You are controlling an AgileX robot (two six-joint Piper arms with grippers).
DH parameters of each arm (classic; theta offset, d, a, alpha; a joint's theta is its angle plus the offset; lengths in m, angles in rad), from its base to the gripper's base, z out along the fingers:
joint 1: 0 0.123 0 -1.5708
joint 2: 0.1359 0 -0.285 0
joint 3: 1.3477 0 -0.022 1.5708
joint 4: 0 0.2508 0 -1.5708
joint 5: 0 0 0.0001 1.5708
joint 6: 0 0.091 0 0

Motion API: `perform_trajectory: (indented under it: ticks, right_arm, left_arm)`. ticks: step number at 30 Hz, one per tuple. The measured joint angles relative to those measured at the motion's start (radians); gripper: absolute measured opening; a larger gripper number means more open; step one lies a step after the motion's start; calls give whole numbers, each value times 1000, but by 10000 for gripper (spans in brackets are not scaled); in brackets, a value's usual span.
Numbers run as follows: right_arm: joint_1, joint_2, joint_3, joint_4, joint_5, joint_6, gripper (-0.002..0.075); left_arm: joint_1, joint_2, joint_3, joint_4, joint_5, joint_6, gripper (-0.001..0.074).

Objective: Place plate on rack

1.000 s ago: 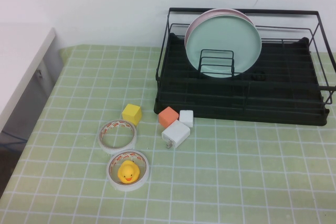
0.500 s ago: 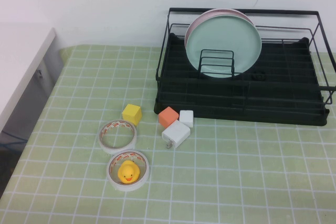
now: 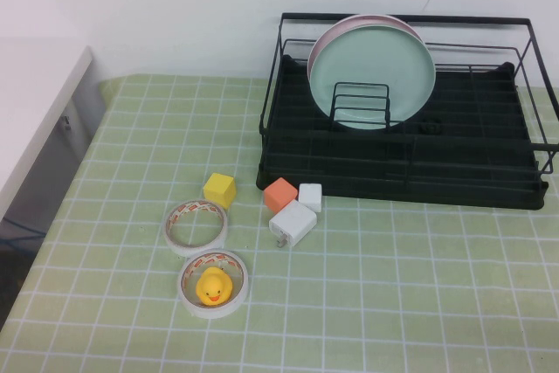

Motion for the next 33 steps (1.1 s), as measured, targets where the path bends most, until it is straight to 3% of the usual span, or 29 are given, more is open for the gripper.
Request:
perform_trajectory:
  ticks: [6,23,33]
  right_arm:
    - [0,0,0,54,-3,93,11]
    - [0,0,0,131,-3,-17,11]
    - [0,0,0,165,-3,119,11]
  left_arm:
    - [0,0,0,0,0,0,-1]
    - [0,0,0,0,0,0,-1]
    - [0,0,0,0,0,0,-1]
